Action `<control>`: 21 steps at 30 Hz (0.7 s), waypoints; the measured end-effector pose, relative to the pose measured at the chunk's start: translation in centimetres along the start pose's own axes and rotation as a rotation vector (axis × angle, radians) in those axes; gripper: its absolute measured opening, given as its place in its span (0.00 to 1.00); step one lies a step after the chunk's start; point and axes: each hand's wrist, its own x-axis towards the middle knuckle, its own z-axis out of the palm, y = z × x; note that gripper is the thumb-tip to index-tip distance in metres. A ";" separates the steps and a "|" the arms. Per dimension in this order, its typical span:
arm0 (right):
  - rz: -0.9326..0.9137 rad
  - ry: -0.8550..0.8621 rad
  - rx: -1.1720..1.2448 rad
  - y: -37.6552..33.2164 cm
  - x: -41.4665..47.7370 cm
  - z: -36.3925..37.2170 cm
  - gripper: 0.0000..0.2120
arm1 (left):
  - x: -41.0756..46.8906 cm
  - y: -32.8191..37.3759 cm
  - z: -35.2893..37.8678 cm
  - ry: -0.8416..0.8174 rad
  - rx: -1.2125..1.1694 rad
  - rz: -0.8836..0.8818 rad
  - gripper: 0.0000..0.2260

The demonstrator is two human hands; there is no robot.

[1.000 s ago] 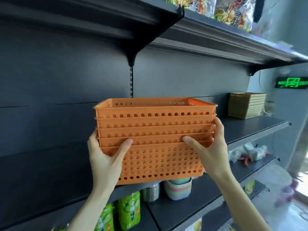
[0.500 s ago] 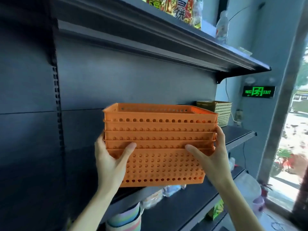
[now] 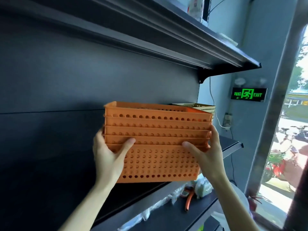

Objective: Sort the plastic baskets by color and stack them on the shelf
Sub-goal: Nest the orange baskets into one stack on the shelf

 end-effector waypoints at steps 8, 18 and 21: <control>0.031 -0.128 -0.034 9.3 10.3 -5.7 0.49 | -0.8 -1.5 11.8 0.075 0.113 -0.070 0.33; 0.024 -0.286 0.072 17.9 18.9 -4.9 0.45 | 1.3 -4.4 18.6 0.217 0.379 -0.077 0.35; -0.003 -0.315 0.102 19.8 20.8 -3.8 0.44 | 2.2 -5.5 19.9 0.246 0.425 -0.077 0.36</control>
